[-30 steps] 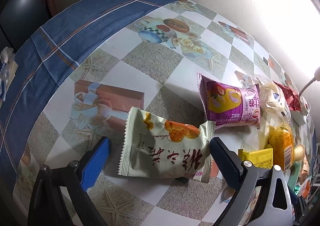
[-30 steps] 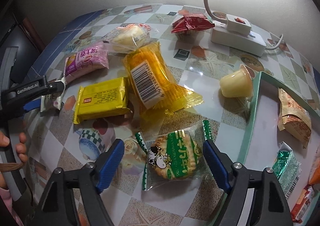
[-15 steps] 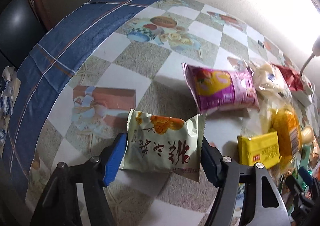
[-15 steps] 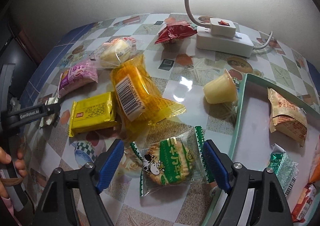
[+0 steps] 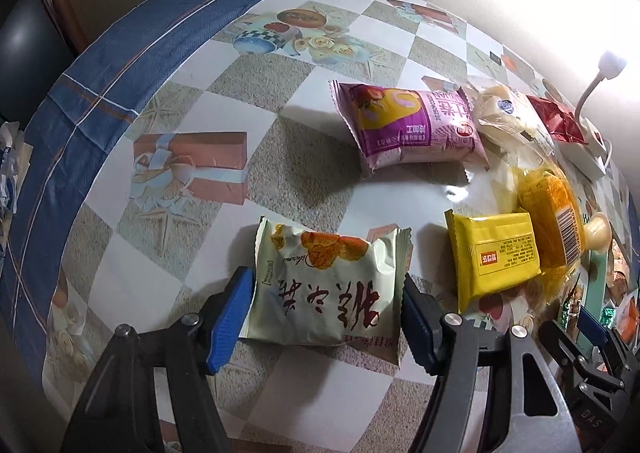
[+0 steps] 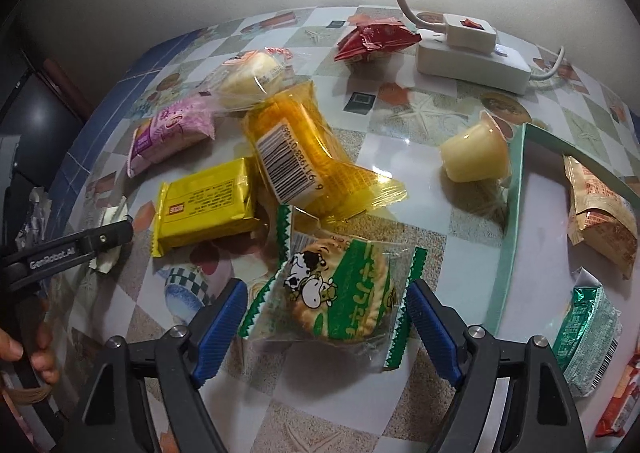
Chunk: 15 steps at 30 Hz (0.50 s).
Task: Organize snacks
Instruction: 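Close left gripper on pale green chip bag while right closes on green cookie pack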
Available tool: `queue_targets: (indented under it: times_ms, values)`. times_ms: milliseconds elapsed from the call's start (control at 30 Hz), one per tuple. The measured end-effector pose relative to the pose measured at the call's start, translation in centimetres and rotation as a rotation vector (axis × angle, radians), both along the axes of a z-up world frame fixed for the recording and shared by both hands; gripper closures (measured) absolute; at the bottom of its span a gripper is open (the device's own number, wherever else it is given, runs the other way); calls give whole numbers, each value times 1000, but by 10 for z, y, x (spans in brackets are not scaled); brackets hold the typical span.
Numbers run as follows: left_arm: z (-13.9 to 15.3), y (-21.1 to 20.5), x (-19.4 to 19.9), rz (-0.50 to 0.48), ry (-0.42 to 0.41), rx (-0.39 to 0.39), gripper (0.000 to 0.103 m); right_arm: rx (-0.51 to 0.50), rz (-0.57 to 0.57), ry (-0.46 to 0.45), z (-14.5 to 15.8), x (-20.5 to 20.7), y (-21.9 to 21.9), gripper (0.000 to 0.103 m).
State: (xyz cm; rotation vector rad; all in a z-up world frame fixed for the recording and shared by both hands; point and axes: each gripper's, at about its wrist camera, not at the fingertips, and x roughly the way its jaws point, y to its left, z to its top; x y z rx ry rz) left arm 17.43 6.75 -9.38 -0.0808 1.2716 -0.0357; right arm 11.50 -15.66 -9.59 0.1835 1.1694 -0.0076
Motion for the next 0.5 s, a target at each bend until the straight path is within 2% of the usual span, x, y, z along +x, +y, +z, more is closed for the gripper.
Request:
queue_targets:
  times_ms: [100, 233, 500]
  values:
    - [1, -2, -3, 3, 4, 1, 32, 13, -32, -7, 0, 0, -2, 19]
    - [0, 0, -1, 3, 7, 2, 32, 82, -122, -19, -1, 2, -14, 19]
    - [-2, -2, 3, 3, 14, 3, 32, -7, -137, -15, -4, 7, -7, 19]
